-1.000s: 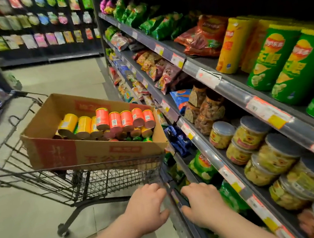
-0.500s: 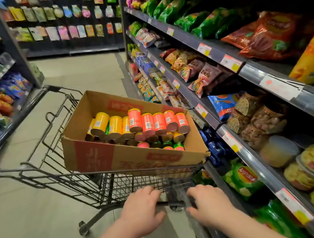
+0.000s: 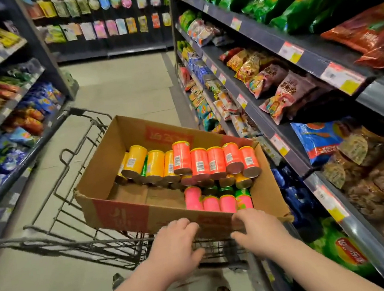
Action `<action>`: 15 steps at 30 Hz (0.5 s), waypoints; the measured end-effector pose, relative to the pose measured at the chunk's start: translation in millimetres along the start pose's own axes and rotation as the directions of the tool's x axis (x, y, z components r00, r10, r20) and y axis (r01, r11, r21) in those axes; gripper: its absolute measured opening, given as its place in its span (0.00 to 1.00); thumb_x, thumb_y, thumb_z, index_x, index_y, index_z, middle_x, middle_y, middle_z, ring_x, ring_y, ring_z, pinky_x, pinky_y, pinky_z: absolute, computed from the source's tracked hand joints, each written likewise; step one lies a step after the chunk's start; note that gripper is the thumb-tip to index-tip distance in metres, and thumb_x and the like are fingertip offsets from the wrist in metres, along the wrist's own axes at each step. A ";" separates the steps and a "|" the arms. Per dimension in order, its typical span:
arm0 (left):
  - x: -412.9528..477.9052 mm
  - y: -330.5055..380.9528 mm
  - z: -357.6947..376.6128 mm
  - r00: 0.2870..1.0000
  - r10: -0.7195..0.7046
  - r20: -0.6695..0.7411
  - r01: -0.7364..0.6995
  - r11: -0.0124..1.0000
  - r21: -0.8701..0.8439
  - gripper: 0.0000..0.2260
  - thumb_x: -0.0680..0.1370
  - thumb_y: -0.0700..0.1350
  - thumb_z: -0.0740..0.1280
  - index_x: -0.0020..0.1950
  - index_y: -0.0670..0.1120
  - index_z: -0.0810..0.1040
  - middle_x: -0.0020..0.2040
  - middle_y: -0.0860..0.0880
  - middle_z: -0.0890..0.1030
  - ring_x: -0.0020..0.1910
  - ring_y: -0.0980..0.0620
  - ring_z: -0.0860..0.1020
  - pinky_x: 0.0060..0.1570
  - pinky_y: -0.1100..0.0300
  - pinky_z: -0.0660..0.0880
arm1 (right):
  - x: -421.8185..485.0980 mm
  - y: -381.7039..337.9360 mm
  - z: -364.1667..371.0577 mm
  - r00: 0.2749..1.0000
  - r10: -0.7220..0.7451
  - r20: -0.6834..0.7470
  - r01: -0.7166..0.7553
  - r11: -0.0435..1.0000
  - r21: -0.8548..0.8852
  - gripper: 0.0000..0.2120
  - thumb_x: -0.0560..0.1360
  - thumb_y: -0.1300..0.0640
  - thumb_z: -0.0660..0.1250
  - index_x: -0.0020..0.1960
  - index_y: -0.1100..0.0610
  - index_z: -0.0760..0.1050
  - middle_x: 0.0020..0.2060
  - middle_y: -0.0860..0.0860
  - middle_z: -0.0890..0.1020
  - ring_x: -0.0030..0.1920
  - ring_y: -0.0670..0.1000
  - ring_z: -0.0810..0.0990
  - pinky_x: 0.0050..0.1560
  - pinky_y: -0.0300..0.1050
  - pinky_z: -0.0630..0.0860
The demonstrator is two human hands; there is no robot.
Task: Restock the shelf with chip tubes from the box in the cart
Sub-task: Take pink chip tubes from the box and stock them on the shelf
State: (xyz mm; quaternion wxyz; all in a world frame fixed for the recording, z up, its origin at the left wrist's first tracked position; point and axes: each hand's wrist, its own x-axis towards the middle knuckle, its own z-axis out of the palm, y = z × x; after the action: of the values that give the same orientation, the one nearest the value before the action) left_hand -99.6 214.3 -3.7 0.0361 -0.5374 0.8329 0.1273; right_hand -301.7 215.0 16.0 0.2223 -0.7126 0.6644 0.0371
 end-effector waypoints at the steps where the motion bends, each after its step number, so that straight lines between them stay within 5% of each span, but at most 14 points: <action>1: 12.1 -3.3 -2.9 1.000 -0.002 -0.017 0.002 1.000 0.018 0.37 0.64 0.64 0.45 0.64 0.49 0.73 0.59 0.49 0.76 0.59 0.45 0.75 0.56 0.50 0.73 | 14.1 2.6 -5.2 1.000 -0.004 0.005 0.004 1.000 0.013 0.20 0.76 0.44 0.61 0.66 0.48 0.70 0.62 0.48 0.76 0.61 0.52 0.74 0.59 0.48 0.73; 3: 37.7 -8.6 -8.6 0.999 -0.002 -0.052 0.004 0.999 0.040 0.33 0.65 0.63 0.47 0.60 0.48 0.77 0.53 0.48 0.78 0.53 0.45 0.79 0.50 0.50 0.77 | 42.8 9.3 -13.4 1.000 0.000 0.015 0.000 0.999 0.044 0.19 0.76 0.46 0.61 0.65 0.49 0.71 0.61 0.48 0.76 0.61 0.53 0.75 0.59 0.48 0.73; 6: 75.6 -13.6 -12.1 0.998 -0.043 0.049 0.041 0.998 0.049 0.31 0.70 0.63 0.48 0.67 0.50 0.70 0.60 0.49 0.74 0.60 0.47 0.73 0.58 0.53 0.70 | 85.9 24.9 -18.1 0.999 0.015 0.046 -0.017 0.998 0.061 0.17 0.75 0.48 0.61 0.63 0.50 0.73 0.61 0.49 0.77 0.60 0.53 0.76 0.56 0.47 0.74; 9: 111.3 -18.7 -9.7 0.986 -0.074 0.148 0.069 0.997 0.035 0.24 0.76 0.57 0.60 0.71 0.51 0.65 0.65 0.52 0.70 0.65 0.50 0.69 0.63 0.56 0.67 | 123.3 40.1 -13.8 0.991 0.032 0.126 -0.041 0.997 0.065 0.18 0.75 0.48 0.62 0.63 0.50 0.72 0.61 0.49 0.77 0.60 0.53 0.76 0.54 0.46 0.73; 15: 162.1 -40.2 14.0 0.942 -0.171 0.287 0.160 0.985 0.061 0.24 0.74 0.57 0.62 0.69 0.51 0.68 0.62 0.50 0.72 0.62 0.48 0.71 0.61 0.53 0.70 | 186.3 57.5 20.3 0.949 0.054 0.312 -0.078 0.995 0.063 0.18 0.73 0.49 0.63 0.61 0.52 0.73 0.59 0.53 0.77 0.60 0.57 0.76 0.56 0.47 0.74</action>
State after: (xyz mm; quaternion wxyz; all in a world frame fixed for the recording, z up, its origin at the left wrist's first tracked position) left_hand -132.4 58.6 -56.1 0.1789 -0.5799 0.7726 0.1864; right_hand -330.9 48.1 -82.5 0.3486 -0.6666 0.6457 0.1311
